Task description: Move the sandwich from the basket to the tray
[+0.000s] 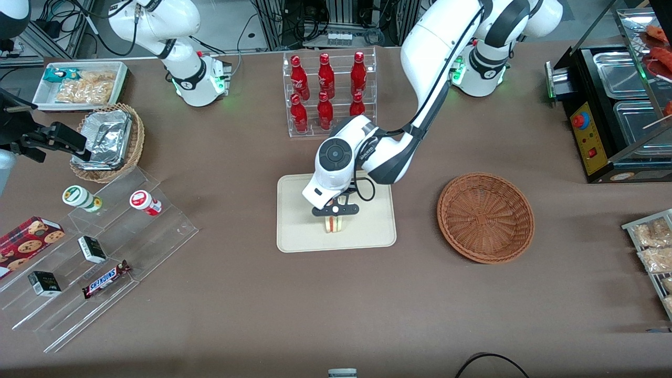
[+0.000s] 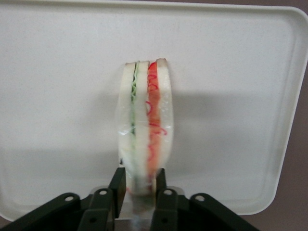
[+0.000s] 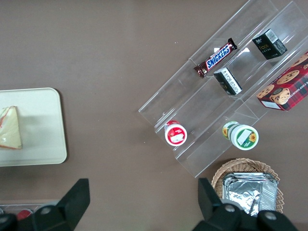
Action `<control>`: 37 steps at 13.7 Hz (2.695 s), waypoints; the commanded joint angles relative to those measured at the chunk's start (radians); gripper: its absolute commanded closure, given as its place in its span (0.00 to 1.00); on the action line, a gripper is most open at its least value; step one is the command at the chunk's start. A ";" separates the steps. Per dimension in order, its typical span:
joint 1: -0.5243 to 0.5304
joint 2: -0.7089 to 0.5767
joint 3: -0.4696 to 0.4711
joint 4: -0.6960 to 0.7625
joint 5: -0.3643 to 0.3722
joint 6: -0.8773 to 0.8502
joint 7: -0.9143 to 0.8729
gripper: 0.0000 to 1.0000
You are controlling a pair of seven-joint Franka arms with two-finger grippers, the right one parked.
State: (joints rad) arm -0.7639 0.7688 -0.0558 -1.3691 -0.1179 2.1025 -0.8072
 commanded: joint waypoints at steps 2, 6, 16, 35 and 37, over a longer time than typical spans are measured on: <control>-0.014 0.000 0.013 0.022 0.003 -0.002 -0.029 0.00; -0.006 -0.060 0.020 0.024 0.006 -0.070 -0.027 0.00; 0.098 -0.293 0.077 -0.028 0.003 -0.452 0.080 0.00; 0.552 -0.654 0.112 -0.278 0.159 -0.615 0.760 0.00; 0.552 -0.675 0.116 -0.278 0.159 -0.616 0.760 0.00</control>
State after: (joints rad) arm -0.2079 0.1339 0.0539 -1.6427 0.0270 1.5044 -0.0542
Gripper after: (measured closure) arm 0.000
